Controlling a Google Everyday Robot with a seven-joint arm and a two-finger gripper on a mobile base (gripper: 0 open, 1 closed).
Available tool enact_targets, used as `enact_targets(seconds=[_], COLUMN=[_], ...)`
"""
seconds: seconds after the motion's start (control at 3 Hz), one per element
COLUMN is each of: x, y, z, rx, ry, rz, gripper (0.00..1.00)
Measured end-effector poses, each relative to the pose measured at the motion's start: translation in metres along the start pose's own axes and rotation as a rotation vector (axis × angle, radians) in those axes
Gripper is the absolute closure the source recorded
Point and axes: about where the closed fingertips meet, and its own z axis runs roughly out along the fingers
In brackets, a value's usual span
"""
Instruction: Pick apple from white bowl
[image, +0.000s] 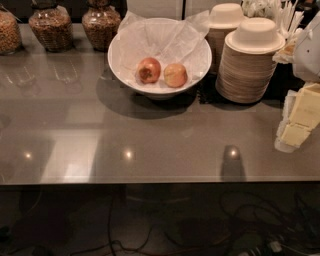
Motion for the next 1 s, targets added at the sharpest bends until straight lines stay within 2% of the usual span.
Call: enact_targets(seconds=[0.33,0.67,1.0], x=[0.0,-0.009,-0.029], y=[0.0,-0.007,-0.026], z=[0.0,0.005,0.014], rx=[0.0,0.045,0.122], ry=[0.0,-0.07,-0.199], rz=[0.0,0.0,0.007], gripper=[0.0,0.0,0.0])
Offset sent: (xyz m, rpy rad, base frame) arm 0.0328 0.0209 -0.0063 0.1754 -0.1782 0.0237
